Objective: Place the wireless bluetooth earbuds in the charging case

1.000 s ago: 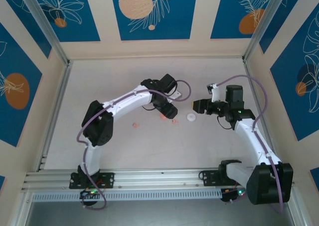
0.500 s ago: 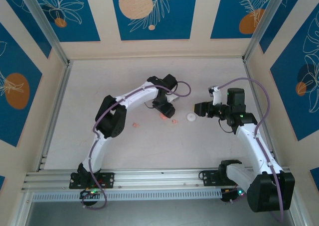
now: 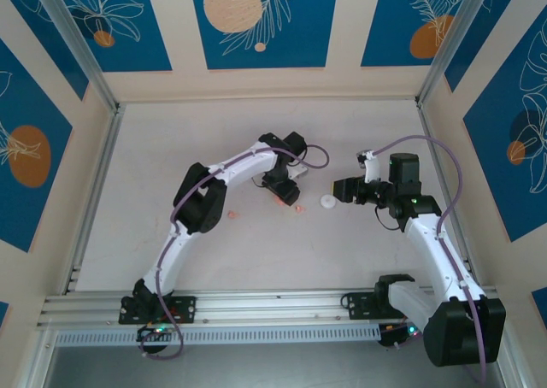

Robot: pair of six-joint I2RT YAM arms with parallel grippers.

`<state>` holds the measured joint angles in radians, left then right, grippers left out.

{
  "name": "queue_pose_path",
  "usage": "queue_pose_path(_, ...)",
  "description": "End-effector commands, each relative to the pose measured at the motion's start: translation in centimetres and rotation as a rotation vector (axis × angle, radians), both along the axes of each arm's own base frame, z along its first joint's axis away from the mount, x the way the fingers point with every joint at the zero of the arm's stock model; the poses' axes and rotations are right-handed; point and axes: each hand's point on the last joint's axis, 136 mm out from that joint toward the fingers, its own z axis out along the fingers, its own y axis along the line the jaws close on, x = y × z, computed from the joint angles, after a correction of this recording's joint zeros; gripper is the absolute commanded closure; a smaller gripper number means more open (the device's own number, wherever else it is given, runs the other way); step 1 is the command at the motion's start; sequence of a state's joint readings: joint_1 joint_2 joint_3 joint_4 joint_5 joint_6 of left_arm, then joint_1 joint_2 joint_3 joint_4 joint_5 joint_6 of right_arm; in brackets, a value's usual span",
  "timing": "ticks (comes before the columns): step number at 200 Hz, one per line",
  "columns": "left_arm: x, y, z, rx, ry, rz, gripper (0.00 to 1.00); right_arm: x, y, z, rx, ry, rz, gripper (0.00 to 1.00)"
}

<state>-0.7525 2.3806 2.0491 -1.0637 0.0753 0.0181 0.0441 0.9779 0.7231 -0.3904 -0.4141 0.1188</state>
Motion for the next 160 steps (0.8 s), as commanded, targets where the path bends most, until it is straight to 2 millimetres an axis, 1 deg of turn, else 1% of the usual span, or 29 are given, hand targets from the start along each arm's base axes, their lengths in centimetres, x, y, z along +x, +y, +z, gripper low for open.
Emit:
queue_pose_path(1, 0.1, 0.6, -0.7, 0.032, 0.018, -0.006, 0.4, -0.7, 0.2, -0.2, -0.01, 0.0, 0.019, 0.4)
queue_pose_path(46, 0.0, 1.1, -1.5, 0.062, 0.026, -0.008, 0.51, -0.8, 0.1, 0.0, -0.014, -0.009, 0.014, 0.41)
queue_pose_path(65, 0.0, 1.2, -1.2, 0.066, 0.021, -0.02, 0.55, -0.9, 0.0, 0.1, -0.015, -0.012, 0.012, 0.41)
queue_pose_path(82, -0.2, 1.5, -0.8, 0.072, 0.012, -0.031, 0.55, -0.9, 0.1, 0.3, -0.01, -0.014, 0.012, 0.41)
queue_pose_path(107, -0.4, 2.1, 0.2, 0.067, -0.019, -0.068, 0.56, -1.1, 0.4, 0.6, 0.014, -0.009, 0.021, 0.4)
queue_pose_path(119, -0.6, 2.3, 0.9, 0.052, -0.045, -0.09, 0.56, -1.0, 0.2, 0.4, 0.027, 0.014, -0.004, 0.4)
queue_pose_path(136, -1.2, 2.6, 1.8, 0.009, -0.081, -0.128, 0.57, -0.6, -0.1, -0.1, 0.069, 0.094, -0.078, 0.41)
queue_pose_path(160, -2.4, 2.9, 3.4, -0.071, -0.132, -0.167, 0.57, -0.9, 0.5, -0.7, 0.137, 0.228, -0.076, 0.42)
